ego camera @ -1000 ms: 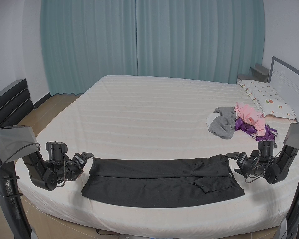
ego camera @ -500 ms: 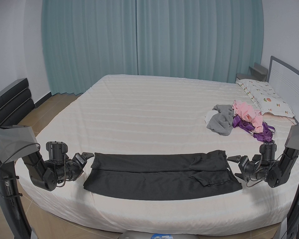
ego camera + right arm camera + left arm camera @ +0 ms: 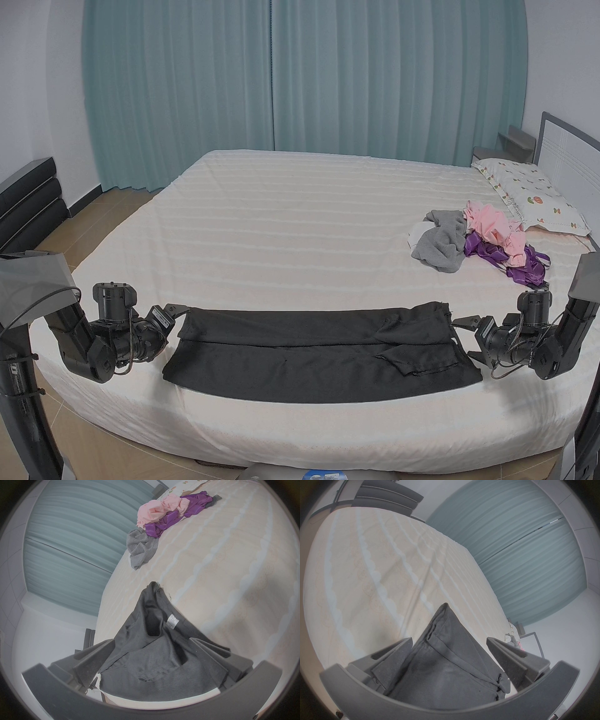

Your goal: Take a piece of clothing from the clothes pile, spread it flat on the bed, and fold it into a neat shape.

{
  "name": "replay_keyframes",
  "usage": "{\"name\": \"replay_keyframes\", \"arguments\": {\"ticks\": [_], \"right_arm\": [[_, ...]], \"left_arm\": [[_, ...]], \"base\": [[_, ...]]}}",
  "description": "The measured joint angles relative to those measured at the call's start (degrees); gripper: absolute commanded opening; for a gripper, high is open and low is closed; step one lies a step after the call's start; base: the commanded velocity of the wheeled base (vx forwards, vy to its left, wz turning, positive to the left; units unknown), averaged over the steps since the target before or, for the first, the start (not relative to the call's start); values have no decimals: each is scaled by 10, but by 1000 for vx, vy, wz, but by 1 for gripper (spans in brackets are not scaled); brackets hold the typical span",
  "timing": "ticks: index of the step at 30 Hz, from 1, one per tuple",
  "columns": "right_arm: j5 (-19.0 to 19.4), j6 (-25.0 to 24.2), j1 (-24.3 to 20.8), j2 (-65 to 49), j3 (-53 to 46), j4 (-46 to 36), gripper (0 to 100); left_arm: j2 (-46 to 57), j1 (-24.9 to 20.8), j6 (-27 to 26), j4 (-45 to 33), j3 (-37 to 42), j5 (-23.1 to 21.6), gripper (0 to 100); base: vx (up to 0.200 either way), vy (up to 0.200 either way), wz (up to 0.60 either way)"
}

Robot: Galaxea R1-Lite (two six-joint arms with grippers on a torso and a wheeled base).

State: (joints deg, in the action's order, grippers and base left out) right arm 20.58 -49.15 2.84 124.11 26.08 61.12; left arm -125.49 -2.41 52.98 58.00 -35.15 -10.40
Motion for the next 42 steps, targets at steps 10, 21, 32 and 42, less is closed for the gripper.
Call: {"name": "replay_keyframes", "arguments": {"ticks": [10, 21, 32, 42], "right_arm": [[0, 0, 1, 1, -1, 0, 100], [0, 0, 0, 1, -5, 0, 100], [0, 0, 0, 7, -6, 0, 100], [0, 0, 1, 10, -6, 0, 100]], "left_arm": [[8, -1, -4, 4, -1, 2, 100], [13, 14, -90, -75, -63, 5, 100], [-19, 28, -202, -146, -111, 4, 100], [-56, 31, -218, -146, -113, 3, 100]], "base": [[0, 0, 0], [0, 0, 0], [0, 0, 0], [0, 0, 0]]}}
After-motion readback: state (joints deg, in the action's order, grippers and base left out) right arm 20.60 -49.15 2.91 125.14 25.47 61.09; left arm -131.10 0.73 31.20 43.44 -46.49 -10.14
